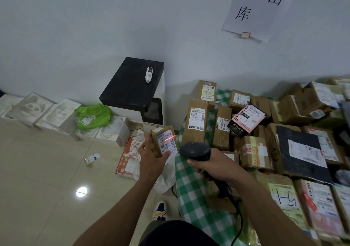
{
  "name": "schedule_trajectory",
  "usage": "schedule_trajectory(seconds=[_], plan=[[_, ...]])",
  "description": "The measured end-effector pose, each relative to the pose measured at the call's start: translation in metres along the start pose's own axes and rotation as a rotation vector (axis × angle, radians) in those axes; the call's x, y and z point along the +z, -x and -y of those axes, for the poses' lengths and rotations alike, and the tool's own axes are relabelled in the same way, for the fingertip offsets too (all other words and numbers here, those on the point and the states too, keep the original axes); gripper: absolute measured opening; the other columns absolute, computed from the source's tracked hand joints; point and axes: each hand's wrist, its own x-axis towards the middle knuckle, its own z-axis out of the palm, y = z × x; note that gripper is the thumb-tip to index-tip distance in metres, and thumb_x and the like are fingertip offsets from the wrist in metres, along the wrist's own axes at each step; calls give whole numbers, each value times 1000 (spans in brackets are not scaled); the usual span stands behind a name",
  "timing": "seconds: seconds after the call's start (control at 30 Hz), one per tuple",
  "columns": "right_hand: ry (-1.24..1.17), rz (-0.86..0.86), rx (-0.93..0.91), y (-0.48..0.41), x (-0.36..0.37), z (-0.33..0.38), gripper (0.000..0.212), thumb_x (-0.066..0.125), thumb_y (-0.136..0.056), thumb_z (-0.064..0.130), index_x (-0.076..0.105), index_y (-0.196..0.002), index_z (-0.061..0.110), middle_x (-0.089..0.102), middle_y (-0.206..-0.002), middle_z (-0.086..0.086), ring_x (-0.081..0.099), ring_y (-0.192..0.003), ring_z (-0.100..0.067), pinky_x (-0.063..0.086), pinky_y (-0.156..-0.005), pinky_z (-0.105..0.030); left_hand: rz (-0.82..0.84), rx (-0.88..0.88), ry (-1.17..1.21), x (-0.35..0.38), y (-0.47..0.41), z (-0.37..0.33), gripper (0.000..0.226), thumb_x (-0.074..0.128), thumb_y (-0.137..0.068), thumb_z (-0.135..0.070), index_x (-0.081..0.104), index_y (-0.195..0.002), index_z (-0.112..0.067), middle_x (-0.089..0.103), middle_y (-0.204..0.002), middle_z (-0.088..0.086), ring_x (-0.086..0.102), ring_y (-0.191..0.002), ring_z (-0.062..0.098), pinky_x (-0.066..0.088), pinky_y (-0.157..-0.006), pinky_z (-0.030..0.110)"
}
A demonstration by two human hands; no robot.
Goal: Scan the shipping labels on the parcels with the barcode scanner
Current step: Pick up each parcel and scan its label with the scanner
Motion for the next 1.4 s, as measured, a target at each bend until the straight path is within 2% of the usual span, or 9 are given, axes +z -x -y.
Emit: schedule_trajectory(seconds=[0.1, 0.37, 0.53, 0.8, 0.9, 1.03, 1.17, 1.27, 1.4], plan=[[-67, -47, -12, 3, -4, -8, 20, 76, -95, 34, 70, -113, 36, 78, -86, 1, 69, -66, -13, 53, -64, -30, 67, 29, 140, -10, 2, -2, 108, 85, -71, -56, 21, -157, -47, 53, -148, -7, 56, -133, 20, 58, -97, 52], [-231, -265, 110, 13, -18, -49, 14, 77, -94, 28, 70, -106, 30, 76, -86, -3, 64, -62, -17, 49, -59, -31, 583, -255, 252, -1, 34, 12, 104, 90, -77, -15, 26, -156, -38, 62, -133, 1, 69, -111, 20, 64, -78, 38], [-221, -302, 164, 19, -17, -64, 22, 78, -93, 31, 71, -114, 27, 79, -87, 0, 69, -65, -13, 53, -57, -24, 746, -243, 136, 38, 31, 18, 73, 87, -76, -17, 50, -133, -46, 70, -122, -2, 70, -111, 18, 61, -93, 47], [-281, -375, 191, 28, -21, -72, 17, 80, -91, 32, 74, -107, 29, 80, -89, 0, 71, -65, -12, 55, -60, -28, 640, -213, 128, 66, 26, 22, 51, 67, -93, -3, 56, -132, -34, 73, -117, -9, 70, -112, 14, 58, -98, 42], [-304, -401, 178, 32, -23, -72, 17, 79, -91, 30, 73, -107, 28, 79, -93, -2, 69, -62, -11, 54, -58, -24, 622, -142, 100, 66, 34, 13, 46, 65, -96, -3, 51, -132, -29, 70, -120, -6, 68, -114, 15, 57, -88, 24], [-375, -442, 166, 41, -30, -79, 19, 77, -93, 30, 71, -111, 30, 79, -90, 1, 68, -68, -13, 56, -63, -26, 332, 59, -65, 66, 46, -7, 53, 76, -92, -29, 50, -138, -23, 47, -127, -13, 43, -123, 8, 34, -108, 30], [-430, -514, 149, 54, -40, -88, 15, 78, -92, 24, 74, -106, 18, 78, -90, -8, 66, -66, -13, 52, -61, -30, 494, 83, -26, 82, 61, -48, 47, 77, -91, -35, 55, -133, -26, 59, -121, -10, 64, -104, 10, 57, -86, 31], [-441, -524, 138, 62, -42, -93, 19, 78, -93, 26, 73, -106, 14, 74, -78, -3, 63, -60, -14, 49, -56, -27, 713, -71, 67, 107, 75, -64, 63, 81, -86, -42, 49, -138, -24, 58, -123, -13, 66, -111, 14, 58, -86, 30], [-430, -524, 146, 70, -44, -100, 18, 78, -93, 29, 73, -104, 15, 73, -76, -1, 65, -61, -14, 50, -57, -28, 726, -145, 119, 144, 82, -41, 129, 88, -55, -74, 27, -158, -25, 57, -144, -4, 59, -129, 20, 54, -103, 47]])
